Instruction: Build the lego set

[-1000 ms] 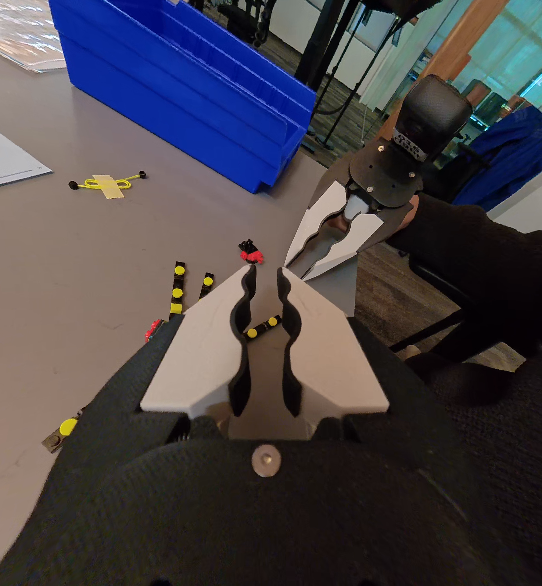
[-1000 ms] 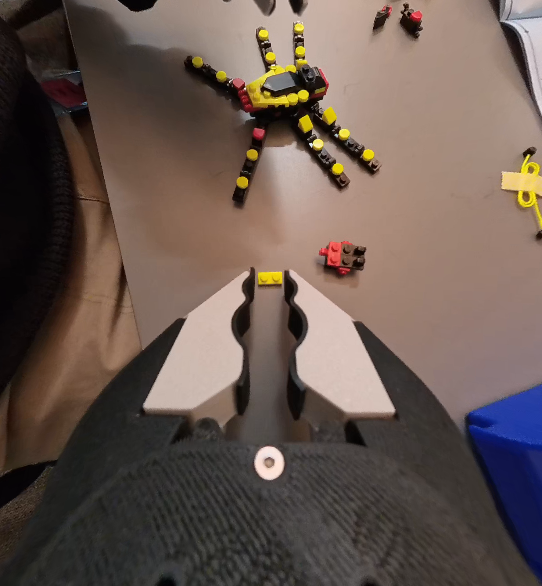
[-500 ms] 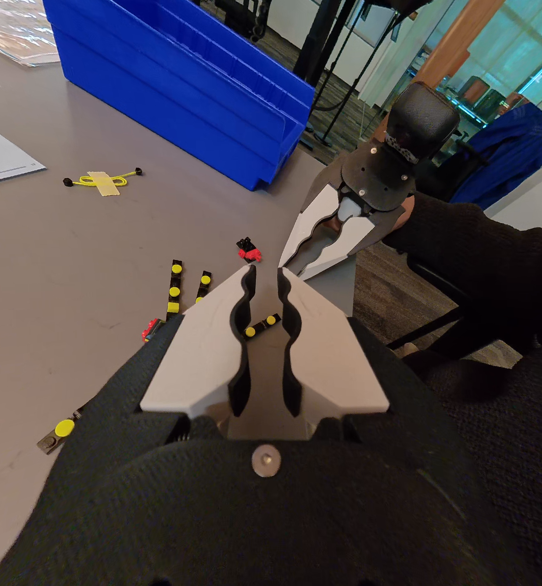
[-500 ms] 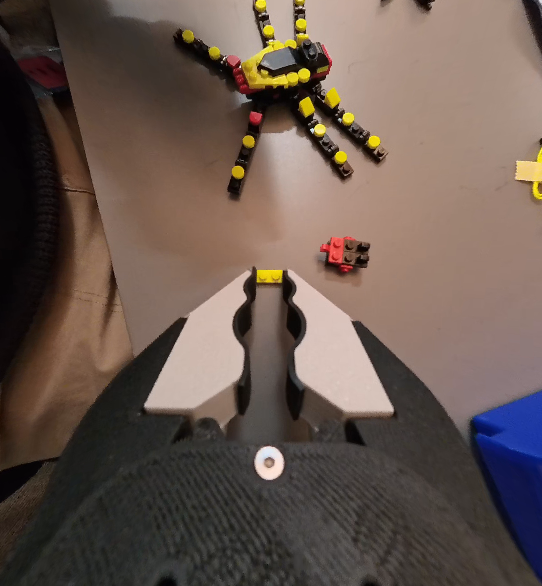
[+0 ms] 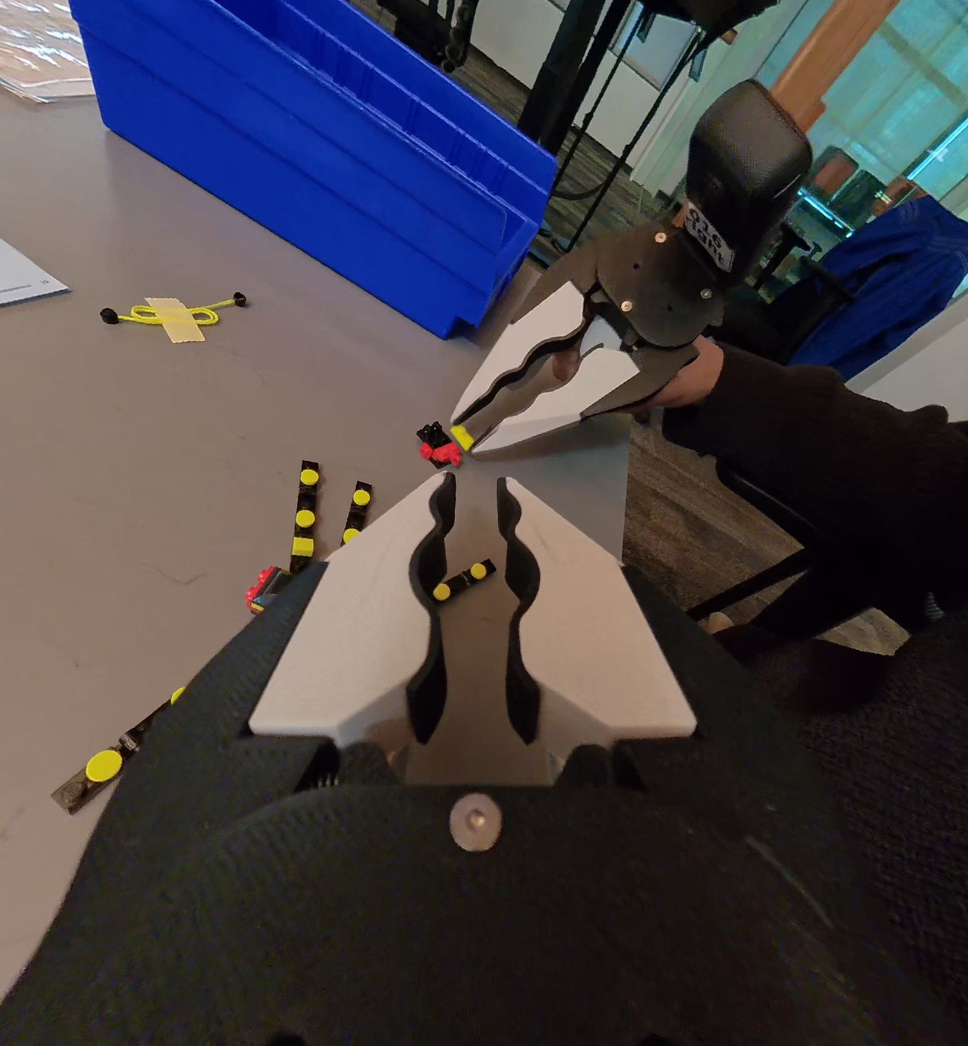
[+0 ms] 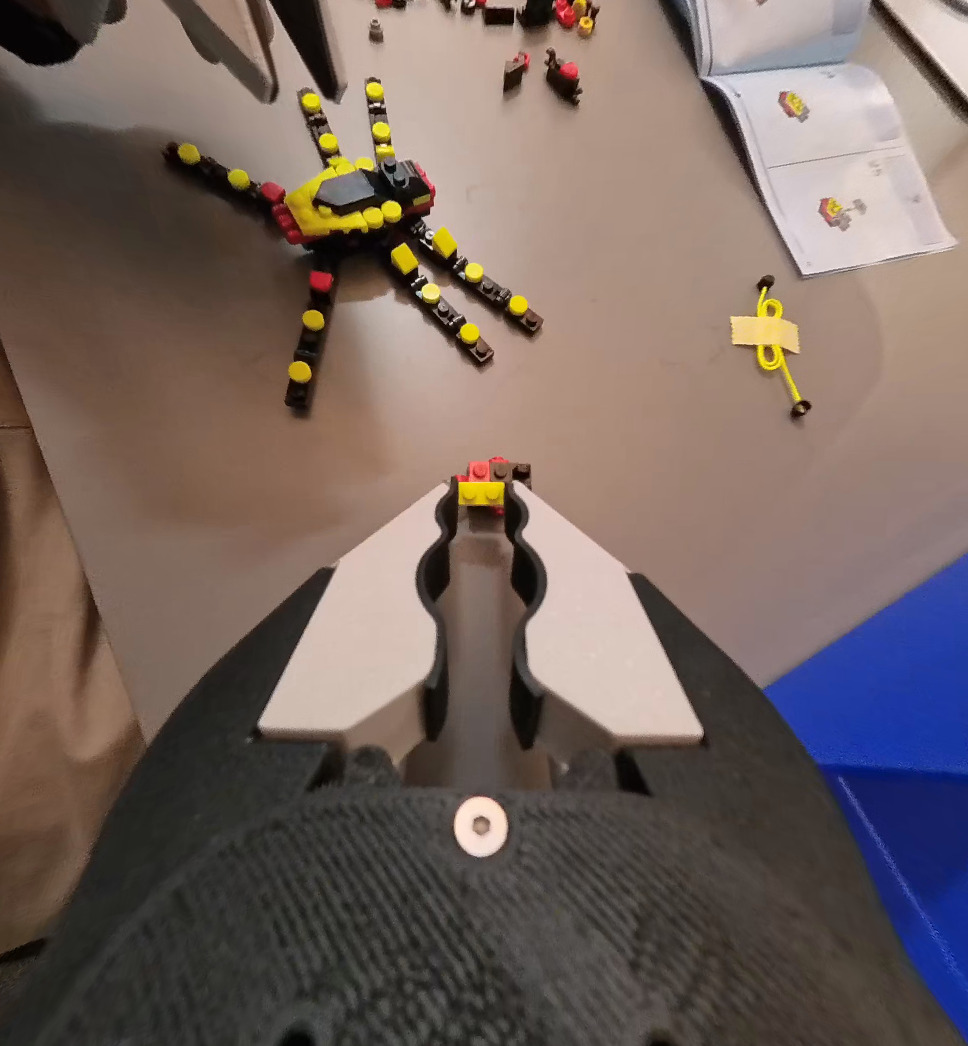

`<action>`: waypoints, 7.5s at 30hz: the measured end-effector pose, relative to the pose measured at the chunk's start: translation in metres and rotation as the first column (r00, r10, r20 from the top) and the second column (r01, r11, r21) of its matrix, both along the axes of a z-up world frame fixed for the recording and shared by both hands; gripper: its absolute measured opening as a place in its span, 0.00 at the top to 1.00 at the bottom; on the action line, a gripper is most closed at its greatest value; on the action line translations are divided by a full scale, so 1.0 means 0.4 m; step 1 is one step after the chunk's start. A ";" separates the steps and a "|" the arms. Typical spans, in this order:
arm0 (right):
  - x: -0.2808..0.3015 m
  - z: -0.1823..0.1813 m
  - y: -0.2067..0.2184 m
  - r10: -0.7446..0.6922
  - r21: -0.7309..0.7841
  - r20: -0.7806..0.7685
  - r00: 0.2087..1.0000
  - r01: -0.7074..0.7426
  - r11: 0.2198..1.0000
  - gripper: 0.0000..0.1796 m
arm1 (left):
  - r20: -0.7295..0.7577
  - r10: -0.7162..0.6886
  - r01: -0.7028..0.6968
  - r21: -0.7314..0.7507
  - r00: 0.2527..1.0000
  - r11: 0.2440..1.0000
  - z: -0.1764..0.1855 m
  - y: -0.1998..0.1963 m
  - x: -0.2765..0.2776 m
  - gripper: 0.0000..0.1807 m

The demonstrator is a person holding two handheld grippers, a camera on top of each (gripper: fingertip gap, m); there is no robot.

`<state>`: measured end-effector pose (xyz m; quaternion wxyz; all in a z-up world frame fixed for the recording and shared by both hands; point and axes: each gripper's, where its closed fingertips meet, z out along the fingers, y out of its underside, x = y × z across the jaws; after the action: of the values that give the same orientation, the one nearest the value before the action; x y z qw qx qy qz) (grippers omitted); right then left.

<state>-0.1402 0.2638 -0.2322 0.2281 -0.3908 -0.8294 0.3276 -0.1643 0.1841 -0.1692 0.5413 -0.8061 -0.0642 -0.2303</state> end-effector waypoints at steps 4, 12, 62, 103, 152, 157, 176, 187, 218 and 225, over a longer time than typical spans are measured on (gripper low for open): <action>-0.008 -0.003 -0.004 0.024 0.014 0.002 1.000 -0.024 1.000 0.92 | 0.003 0.001 -0.001 0.001 1.000 1.000 0.001 -0.001 -0.001 0.93; -0.013 -0.009 0.001 0.040 0.038 -0.003 0.999 -0.040 0.998 0.92 | 0.012 0.000 0.000 0.000 1.000 1.000 0.000 0.000 -0.001 0.93; -0.025 -0.007 -0.007 -0.013 -0.026 0.106 0.994 0.016 1.000 1.00 | 0.064 -0.005 0.006 -0.011 0.998 1.000 -0.004 -0.001 -0.004 0.93; -0.041 0.065 -0.022 -0.172 -0.120 0.039 0.984 0.175 0.977 1.00 | 0.042 0.004 -0.003 -0.019 0.999 1.000 -0.008 -0.002 -0.009 0.94; -0.094 0.131 -0.131 -0.070 -0.325 -0.202 0.977 0.001 0.946 0.96 | -0.366 0.579 -0.672 -0.216 0.729 0.709 -0.094 -0.405 -0.551 0.96; -0.097 0.125 -0.128 -0.074 -0.331 -0.189 0.979 0.008 0.944 0.96 | -0.365 0.546 -0.648 -0.281 0.754 0.708 -0.136 -0.397 -0.543 0.95; -0.089 0.127 -0.138 -0.056 -0.292 -0.202 0.978 -0.005 0.956 0.97 | -0.400 0.541 -0.664 -0.305 0.740 0.682 -0.176 -0.334 -0.578 0.97; -0.076 0.217 -0.201 -0.084 -0.448 -0.275 0.958 -0.051 0.893 0.89 | -0.070 0.182 -0.169 0.166 0.981 0.972 0.087 -0.134 -0.222 0.97; -0.004 0.301 -0.295 0.027 -0.665 -0.300 0.953 -0.229 0.711 0.94 | 0.084 -0.318 0.284 0.282 0.944 0.916 0.130 -0.089 0.087 0.97; 0.003 0.303 -0.293 0.047 -0.670 -0.307 0.950 -0.251 0.699 0.92 | 0.091 -0.319 0.280 0.300 0.943 0.912 0.139 -0.093 0.085 0.97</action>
<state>-0.1389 0.1467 -0.1112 0.1445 -0.3310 -0.6332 0.6845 -0.1304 0.1469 -0.1135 0.6034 -0.7027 0.0567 -0.3728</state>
